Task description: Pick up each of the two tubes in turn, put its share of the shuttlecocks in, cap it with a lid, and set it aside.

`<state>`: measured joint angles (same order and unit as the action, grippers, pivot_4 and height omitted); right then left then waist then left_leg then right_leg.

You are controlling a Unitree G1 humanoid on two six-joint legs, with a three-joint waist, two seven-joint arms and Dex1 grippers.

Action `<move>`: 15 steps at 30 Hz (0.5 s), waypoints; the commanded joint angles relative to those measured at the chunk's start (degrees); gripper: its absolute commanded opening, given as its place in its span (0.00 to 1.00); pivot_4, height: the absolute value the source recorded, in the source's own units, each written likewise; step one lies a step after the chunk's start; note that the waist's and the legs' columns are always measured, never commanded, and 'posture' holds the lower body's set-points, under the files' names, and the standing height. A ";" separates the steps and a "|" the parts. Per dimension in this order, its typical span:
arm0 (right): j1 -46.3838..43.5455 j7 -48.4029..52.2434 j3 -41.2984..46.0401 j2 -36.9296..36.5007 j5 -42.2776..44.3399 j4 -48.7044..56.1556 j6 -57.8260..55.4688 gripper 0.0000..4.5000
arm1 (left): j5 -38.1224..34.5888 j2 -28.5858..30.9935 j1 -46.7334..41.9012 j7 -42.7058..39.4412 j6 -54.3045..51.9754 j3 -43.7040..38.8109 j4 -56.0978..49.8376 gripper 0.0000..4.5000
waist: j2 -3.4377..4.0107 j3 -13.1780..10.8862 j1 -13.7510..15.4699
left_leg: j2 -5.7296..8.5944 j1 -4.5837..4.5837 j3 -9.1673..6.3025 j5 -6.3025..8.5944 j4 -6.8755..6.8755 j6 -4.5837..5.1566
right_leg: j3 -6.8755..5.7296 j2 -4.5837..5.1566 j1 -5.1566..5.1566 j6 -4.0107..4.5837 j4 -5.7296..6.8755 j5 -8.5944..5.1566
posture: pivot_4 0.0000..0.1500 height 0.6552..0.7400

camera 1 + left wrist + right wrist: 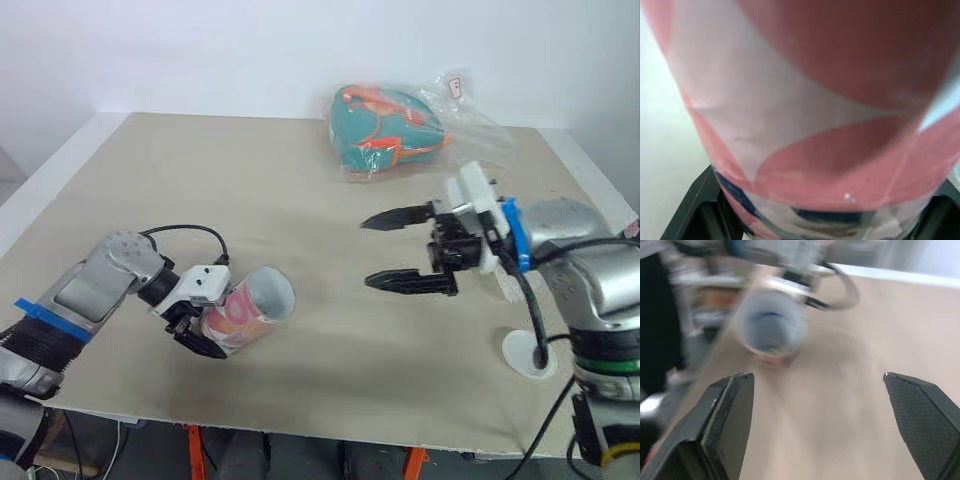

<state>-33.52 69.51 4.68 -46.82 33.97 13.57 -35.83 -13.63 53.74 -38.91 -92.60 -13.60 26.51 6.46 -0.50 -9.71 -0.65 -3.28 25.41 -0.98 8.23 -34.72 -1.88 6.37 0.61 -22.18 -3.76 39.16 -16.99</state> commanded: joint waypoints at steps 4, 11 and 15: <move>8.59 -6.40 12.64 -5.91 -1.18 1.26 0.77 0.99 | -0.76 -1.16 -5.55 0.10 1.48 1.38 4.15 0.68 | -0.10 -0.06 -0.59 | -0.05 0.11 -0.07 0.01 0.04 0.01 | 0.00 -0.12 -0.11 0.05 0.00 -0.01 | 1.00 1.00; 17.81 -7.56 20.01 -9.46 -3.00 -3.84 2.37 0.99 | -1.79 -2.81 -7.40 0.10 2.34 3.65 6.67 0.68 | -0.15 -0.09 -1.02 | -0.06 0.14 -0.09 0.10 0.09 0.16 | 0.01 -0.17 -0.13 0.15 0.00 -0.07 | 1.00 1.00; 22.48 -8.24 22.69 -9.78 -4.79 -9.53 4.14 0.99 | -1.56 -3.55 -6.93 0.10 2.80 4.09 7.31 0.68 | -0.18 -0.11 -1.03 | -0.05 0.15 -0.09 0.10 0.07 0.17 | 0.01 -0.17 -0.13 0.15 0.00 -0.06 | 1.00 1.00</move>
<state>-11.75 61.85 23.86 -55.58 29.83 6.24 -33.43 -14.67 50.22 -45.51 -92.58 -11.48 30.85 13.82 -0.68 -9.82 -1.68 -3.33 25.56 -1.07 8.34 -34.65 -1.71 6.37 0.45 -22.30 -3.61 39.16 -17.05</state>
